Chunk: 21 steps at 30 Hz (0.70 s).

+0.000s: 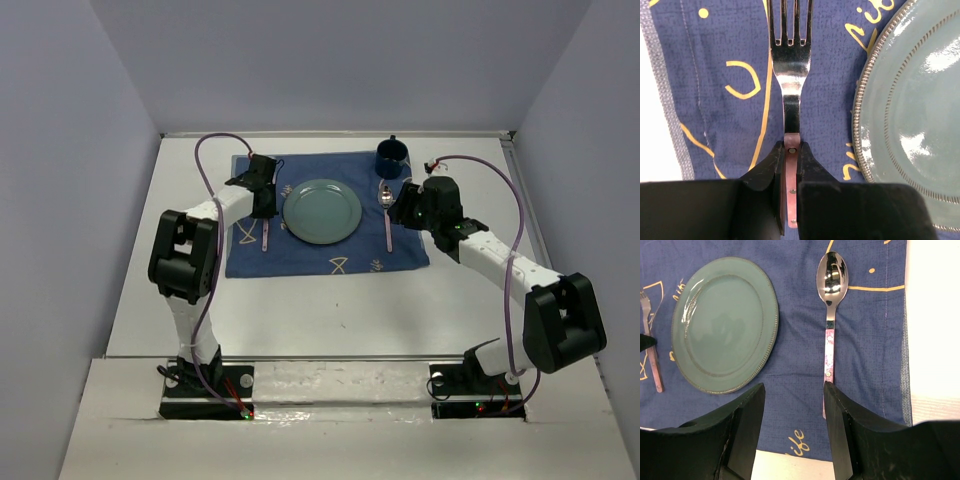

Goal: Set the dinner table for one person

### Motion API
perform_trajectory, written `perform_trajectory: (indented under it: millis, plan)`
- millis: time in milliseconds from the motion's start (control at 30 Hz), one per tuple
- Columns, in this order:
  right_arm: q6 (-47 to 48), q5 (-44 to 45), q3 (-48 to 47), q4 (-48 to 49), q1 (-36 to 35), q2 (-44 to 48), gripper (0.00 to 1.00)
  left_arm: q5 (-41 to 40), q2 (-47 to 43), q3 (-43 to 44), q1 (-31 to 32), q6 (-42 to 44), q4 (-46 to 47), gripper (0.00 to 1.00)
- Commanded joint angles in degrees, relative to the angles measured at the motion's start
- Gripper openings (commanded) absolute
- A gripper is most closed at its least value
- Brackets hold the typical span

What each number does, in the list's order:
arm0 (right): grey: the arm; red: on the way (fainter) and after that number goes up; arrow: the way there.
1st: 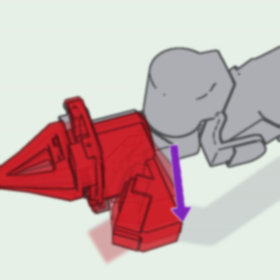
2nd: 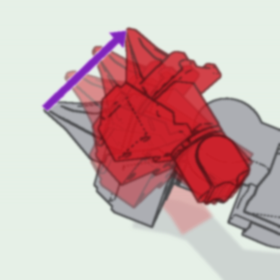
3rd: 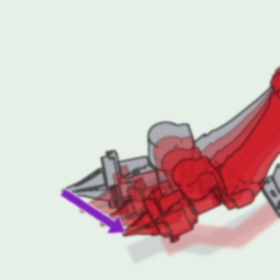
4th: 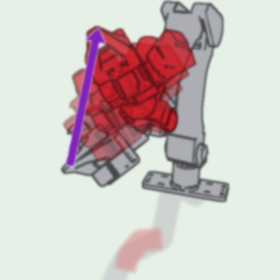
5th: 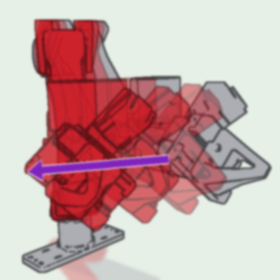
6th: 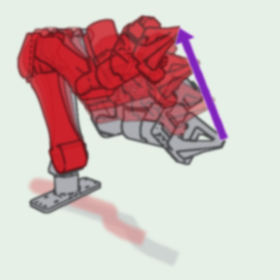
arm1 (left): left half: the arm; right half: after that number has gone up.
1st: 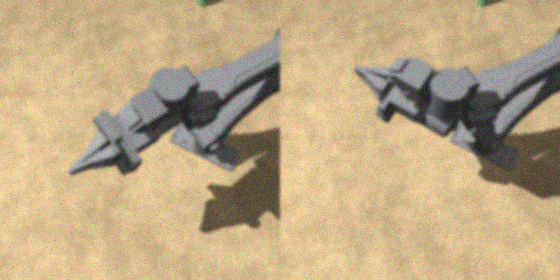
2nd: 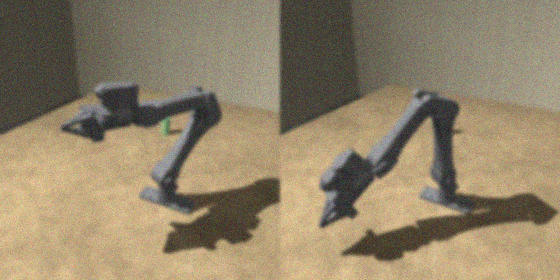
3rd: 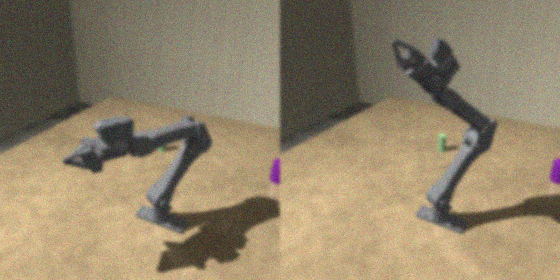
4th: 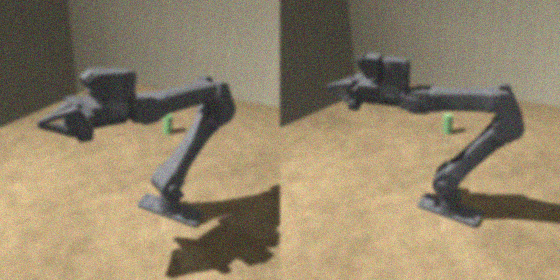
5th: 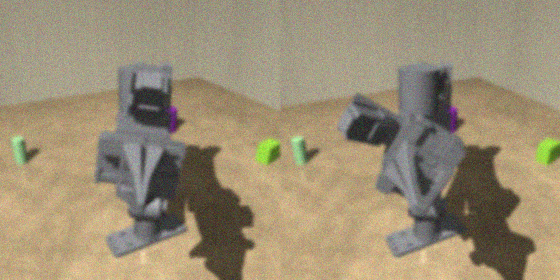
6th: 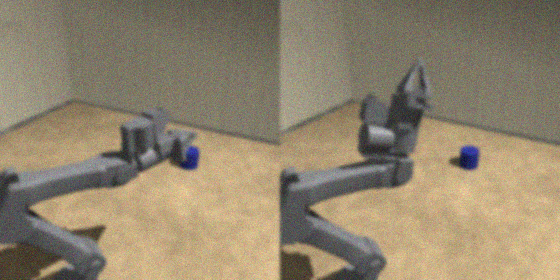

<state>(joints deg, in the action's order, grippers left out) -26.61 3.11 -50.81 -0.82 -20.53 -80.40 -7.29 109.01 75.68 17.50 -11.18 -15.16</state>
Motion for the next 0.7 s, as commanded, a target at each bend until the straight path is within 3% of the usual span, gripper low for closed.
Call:
perform_trajectory:
  millis: [0,367,467,567,667]
  plan:
    - [0.15,0.05,-0.35,3.28,0.23,0.07,0.57,0.61,1.55,1.75,-0.45,1.34,0.92,0.0]
    - [0.59,0.75,0.18,3.19,0.23,2.26,0.6,-1.24,0.5,0.96,-0.45,0.2,-0.13,0.27]
    - [0.86,0.84,0.18,3.28,0.23,2.88,0.61,-1.5,-1.51,0.79,-0.45,-0.25,-0.49,0.44]
    - [1.12,-0.47,0.27,3.02,0.23,5.24,0.7,-1.42,-6.95,0.17,-0.45,-1.12,0.38,0.78]
    - [1.3,-2.58,-0.17,2.58,0.23,7.62,0.86,-0.63,-16.0,0.43,-0.45,-2.09,2.05,0.83]
